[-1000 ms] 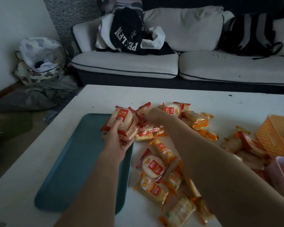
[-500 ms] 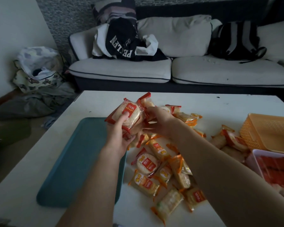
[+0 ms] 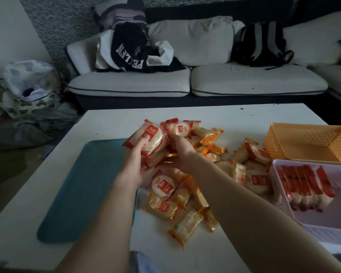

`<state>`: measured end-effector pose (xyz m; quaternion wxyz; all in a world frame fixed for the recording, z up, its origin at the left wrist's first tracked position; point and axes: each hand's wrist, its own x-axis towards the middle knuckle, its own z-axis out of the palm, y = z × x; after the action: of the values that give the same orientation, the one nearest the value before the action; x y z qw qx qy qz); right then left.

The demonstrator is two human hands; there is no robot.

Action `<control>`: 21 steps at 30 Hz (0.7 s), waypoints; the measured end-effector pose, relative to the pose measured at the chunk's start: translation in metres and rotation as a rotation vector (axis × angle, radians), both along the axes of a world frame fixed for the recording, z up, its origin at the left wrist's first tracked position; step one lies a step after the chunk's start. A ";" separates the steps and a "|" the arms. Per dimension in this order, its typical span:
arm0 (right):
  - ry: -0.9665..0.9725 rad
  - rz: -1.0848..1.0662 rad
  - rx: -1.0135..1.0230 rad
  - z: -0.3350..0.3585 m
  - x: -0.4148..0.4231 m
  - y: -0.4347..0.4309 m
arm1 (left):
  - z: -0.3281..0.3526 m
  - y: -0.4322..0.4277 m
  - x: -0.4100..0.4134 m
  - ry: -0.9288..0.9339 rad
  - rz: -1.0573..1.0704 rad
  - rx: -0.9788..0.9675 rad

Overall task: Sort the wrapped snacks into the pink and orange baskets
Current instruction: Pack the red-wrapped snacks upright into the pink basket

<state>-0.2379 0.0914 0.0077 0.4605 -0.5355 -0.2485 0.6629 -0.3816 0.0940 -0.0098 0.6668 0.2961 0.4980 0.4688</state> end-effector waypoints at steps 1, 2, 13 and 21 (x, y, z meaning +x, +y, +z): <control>-0.016 -0.019 0.033 0.007 0.007 -0.005 | 0.008 -0.004 0.007 -0.009 0.008 0.029; -0.040 -0.034 0.064 0.017 0.015 -0.012 | 0.015 -0.007 0.014 -0.017 0.010 0.067; -0.481 -0.320 0.180 0.084 0.246 -0.183 | 0.051 -0.118 0.238 -0.141 -0.502 0.154; -0.648 -0.319 0.020 0.070 0.346 -0.269 | 0.035 -0.153 0.324 0.131 -0.774 0.246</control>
<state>0.1079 -0.1775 0.0772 0.4607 -0.7452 -0.3013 0.3763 -0.0571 -0.0594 0.0254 0.7204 0.5683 0.3314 0.2197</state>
